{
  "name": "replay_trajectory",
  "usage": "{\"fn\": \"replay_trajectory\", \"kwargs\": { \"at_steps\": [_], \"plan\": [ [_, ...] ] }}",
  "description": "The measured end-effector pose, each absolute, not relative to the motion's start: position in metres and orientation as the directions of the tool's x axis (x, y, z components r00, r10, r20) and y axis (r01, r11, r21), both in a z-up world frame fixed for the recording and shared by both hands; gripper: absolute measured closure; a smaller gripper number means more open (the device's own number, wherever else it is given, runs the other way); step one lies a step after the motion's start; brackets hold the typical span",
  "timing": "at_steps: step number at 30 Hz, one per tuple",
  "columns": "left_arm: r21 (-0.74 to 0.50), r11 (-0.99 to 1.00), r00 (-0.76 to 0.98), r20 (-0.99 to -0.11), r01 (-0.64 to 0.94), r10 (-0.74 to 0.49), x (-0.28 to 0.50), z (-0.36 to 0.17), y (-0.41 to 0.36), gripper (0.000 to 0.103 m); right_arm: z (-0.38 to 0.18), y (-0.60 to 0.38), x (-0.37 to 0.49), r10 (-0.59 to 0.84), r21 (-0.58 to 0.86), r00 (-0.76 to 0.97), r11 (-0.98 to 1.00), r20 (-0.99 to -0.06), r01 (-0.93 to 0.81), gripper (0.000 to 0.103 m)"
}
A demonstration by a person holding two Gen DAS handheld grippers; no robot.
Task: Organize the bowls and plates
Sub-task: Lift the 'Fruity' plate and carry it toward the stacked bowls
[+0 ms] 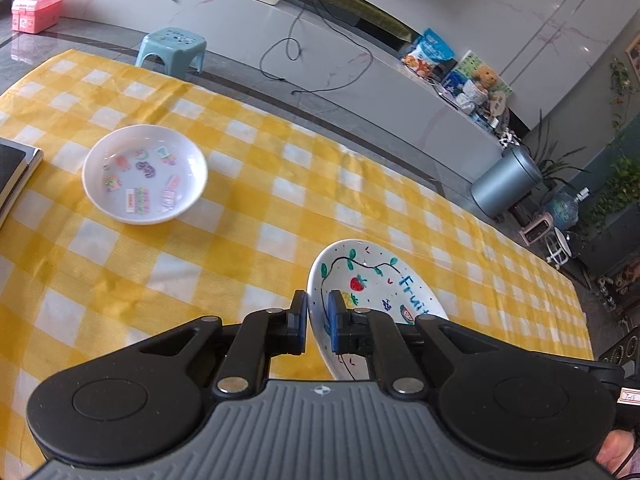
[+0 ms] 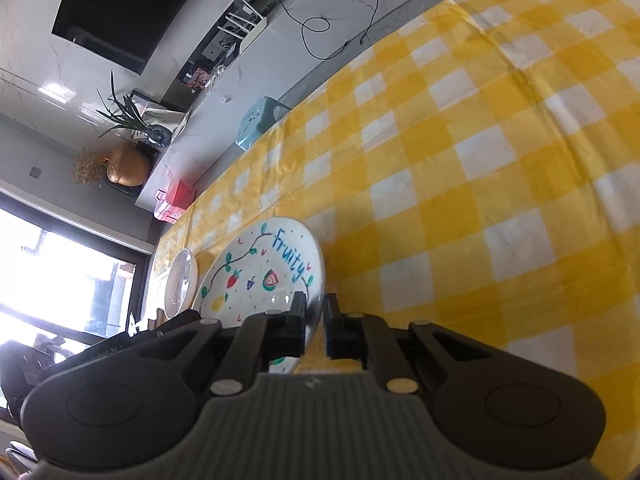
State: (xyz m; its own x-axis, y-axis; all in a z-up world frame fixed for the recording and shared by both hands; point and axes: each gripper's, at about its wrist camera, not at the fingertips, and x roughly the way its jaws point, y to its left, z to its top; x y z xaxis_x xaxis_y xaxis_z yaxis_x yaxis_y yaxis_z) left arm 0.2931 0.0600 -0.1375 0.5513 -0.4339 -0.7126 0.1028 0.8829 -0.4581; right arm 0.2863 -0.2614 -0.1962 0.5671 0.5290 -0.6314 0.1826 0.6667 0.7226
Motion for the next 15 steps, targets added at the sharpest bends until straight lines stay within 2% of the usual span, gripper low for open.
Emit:
{"fn": "replay_trajectory", "kwargs": {
  "at_steps": [15],
  "plan": [
    [-0.469,0.845,0.497,-0.686,0.257,-0.532,0.225,-0.074,-0.012,0.092,-0.151,-0.336,0.176,0.505,0.763,0.621,0.595,-0.6,0.253,0.096]
  ]
}}
